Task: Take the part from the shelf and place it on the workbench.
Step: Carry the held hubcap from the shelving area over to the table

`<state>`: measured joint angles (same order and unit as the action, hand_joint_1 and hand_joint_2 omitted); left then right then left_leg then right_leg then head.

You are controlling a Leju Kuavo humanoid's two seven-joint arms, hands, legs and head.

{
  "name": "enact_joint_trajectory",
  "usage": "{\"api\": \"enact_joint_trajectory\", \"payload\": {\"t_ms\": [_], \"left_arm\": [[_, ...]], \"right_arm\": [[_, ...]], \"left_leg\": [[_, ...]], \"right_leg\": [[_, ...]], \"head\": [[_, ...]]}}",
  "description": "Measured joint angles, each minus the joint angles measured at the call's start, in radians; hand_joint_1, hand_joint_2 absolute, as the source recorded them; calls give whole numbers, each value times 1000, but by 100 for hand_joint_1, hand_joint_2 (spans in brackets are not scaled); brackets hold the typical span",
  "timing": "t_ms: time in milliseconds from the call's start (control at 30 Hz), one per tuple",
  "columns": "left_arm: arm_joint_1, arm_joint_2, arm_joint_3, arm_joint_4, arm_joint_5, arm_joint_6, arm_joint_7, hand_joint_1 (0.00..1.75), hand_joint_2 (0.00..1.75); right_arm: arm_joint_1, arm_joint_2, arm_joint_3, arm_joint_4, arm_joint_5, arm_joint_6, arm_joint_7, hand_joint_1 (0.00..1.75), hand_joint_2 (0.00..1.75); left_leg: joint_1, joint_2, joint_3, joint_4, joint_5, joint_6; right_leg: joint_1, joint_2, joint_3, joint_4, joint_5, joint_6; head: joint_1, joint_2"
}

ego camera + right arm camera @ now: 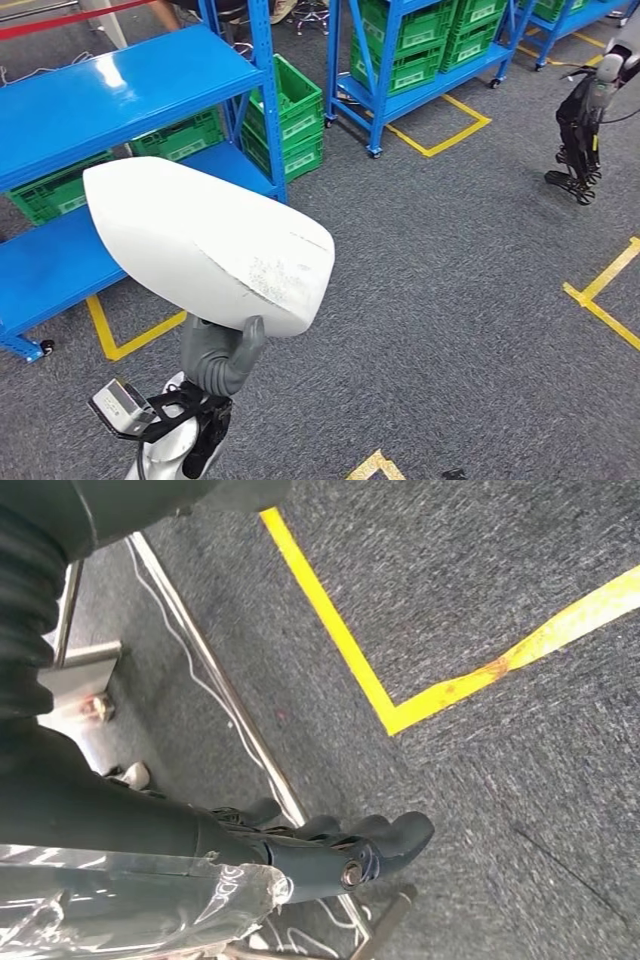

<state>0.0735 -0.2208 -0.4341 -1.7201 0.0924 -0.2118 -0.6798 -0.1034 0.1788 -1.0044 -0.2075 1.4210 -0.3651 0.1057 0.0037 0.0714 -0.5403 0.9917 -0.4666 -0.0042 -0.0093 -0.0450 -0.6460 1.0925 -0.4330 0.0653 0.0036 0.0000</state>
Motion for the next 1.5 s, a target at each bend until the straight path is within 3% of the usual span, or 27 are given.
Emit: {"api": "enact_joint_trajectory", "payload": {"t_ms": [67,133,200,233,300,367,400,433,500,567,633,667,700,733,800,867,900,933,1000,1067,1167,1233,1300,1367,1400,1433,1500], "left_arm": [[-2,0,0,0,2,0,0,175,175],[-3,-1,-1,0,4,-1,0,175,175],[-4,-2,-2,-1,6,-3,0,175,175],[-4,-2,-2,-1,6,-3,0,175,175],[-4,0,-2,-2,6,-4,0,175,175],[-3,2,-1,-2,7,-4,0,175,175],[-3,2,-1,-2,7,-4,0,175,175],[-3,2,-1,-2,7,-4,0,175,175],[-3,2,-1,-2,8,-4,0,175,175],[-4,2,-1,-2,8,-4,0,175,175],[-4,1,-1,-2,8,-4,0,175,175],[-5,0,-1,-2,8,-4,0,175,175],[-5,-1,-2,-2,8,-4,0,175,175],[-5,-2,-3,-2,8,-4,0,175,175],[-4,-3,-4,-2,8,-4,0,175,175],[-3,-3,-4,-2,8,-4,0,175,175],[-3,-3,-5,-2,8,-5,0,175,175],[-3,-3,-5,-2,8,-5,0,175,175],[-3,-3,-6,-2,8,-6,0,175,175],[-4,-3,-7,-2,8,-6,0,175,175],[-5,-4,-9,-2,8,-9,0,175,175],[-6,-5,-11,-2,7,-10,0,175,175],[-5,-3,-12,-2,7,-10,0,175,175],[-3,0,-11,-2,8,-10,0,175,175],[-2,1,-11,-2,8,-11,0,175,175],[-2,2,-11,-2,10,-11,0,175,175],[-3,3,-10,-2,5,-7,0,175,175]], "right_arm": [[-2,0,0,0,0,1,0,0,175],[-1,0,0,0,0,2,1,0,175],[1,0,0,0,0,2,3,0,175],[0,0,0,0,0,2,3,0,175],[-1,0,0,0,1,2,3,0,175],[1,0,0,0,1,2,4,0,175],[1,0,0,0,1,2,4,0,175],[2,0,0,0,1,2,4,0,175],[1,0,0,0,1,3,4,0,175],[0,0,0,0,1,3,4,0,175],[5,-1,0,0,1,3,4,0,175],[8,-1,0,0,1,3,4,0,175],[10,-1,0,0,1,3,4,0,175],[9,-1,0,0,1,4,5,0,175],[5,-1,0,0,1,4,5,0,175],[2,-2,0,0,1,4,5,0,175],[3,-2,0,0,1,4,6,0,175],[4,-2,0,0,0,5,7,0,175],[4,-2,0,0,0,5,10,0,175],[1,-2,0,0,-1,5,11,0,175],[2,-2,0,0,-4,5,11,0,175],[3,-2,-1,0,-7,3,11,0,175],[0,-2,-2,0,-9,2,11,0,175],[-1,-2,-2,0,-10,1,10,0,175],[0,-2,-3,0,-11,1,8,0,175],[2,-2,-3,0,-11,0,5,0,175],[2,-2,-4,0,-12,-1,-2,0,175]], "left_leg": [[-7,16,4,0,-5,-9],[-9,30,7,-2,-7,-18],[-5,11,1,19,-28,-29],[-3,-11,-15,57,-54,-33],[-2,-52,-78,190,-120,-35],[-2,-64,-132,287,-145,-34],[-2,-67,-135,283,-126,-33],[0,-71,-119,242,-91,-32],[7,-110,-61,111,-20,-33],[12,-149,-25,29,4,-30],[11,-144,-22,15,3,-18],[10,-133,-21,13,6,-10],[11,-121,-20,10,8,-3],[11,-107,-19,8,10,4],[7,-79,-18,7,9,12],[2,-49,-17,7,7,14],[1,-36,-16,7,6,14],[1,-24,-14,7,4,13],[-2,-3,-8,7,-1,7],[-7,14,-4,8,-5,-3],[-7,29,0,4,-8,-19],[-4,-2,-11,35,-34,-30],[-3,-48,-63,145,-94,-34],[-3,-62,-127,265,-136,-35],[-3,-64,-143,287,-131,-36],[-2,-66,-141,273,-107,-35],[5,-94,-95,166,-33,-37]], "right_leg": [[4,-18,31,-59,11,-14],[6,4,27,-60,12,-30],[3,26,26,-63,15,-41],[1,38,26,-64,17,-45],[-1,62,25,-64,18,-51],[-1,89,24,-64,19,-52],[-1,103,24,-64,19,-52],[-3,118,25,-64,20,-50],[-4,146,23,-61,22,-42],[-5,169,15,-59,25,-30],[-9,189,6,-65,32,-15],[-11,188,3,-66,33,-9],[-10,169,-5,-56,26,-5],[-8,138,-22,-23,6,-1],[-6,72,-80,101,-58,4],[-7,52,-128,209,-98,6],[-6,50,-126,212,-92,6],[-6,46,-102,174,-69,4],[0,13,-20,35,-15,-3],[6,-13,29,-51,7,-16],[8,10,27,-62,10,-34],[3,32,28,-67,15,-44],[0,55,28,-69,17,-50],[0,81,27,-69,18,-52],[-1,95,27,-69,18,-52],[-1,108,27,-69,19,-51],[-4,136,26,-68,21,-45]], "head": [[-3,0],[-8,0],[-9,0],[-11,0],[-16,0],[-19,0],[-19,0],[-19,0],[-20,0],[-22,0],[-22,0],[-21,0],[-18,0],[-14,0],[-7,0],[-6,0],[-6,0],[-6,0],[-6,0],[-7,0],[-7,0],[-9,0],[-14,0],[-16,0],[-17,0],[-16,0],[-17,0]]}}
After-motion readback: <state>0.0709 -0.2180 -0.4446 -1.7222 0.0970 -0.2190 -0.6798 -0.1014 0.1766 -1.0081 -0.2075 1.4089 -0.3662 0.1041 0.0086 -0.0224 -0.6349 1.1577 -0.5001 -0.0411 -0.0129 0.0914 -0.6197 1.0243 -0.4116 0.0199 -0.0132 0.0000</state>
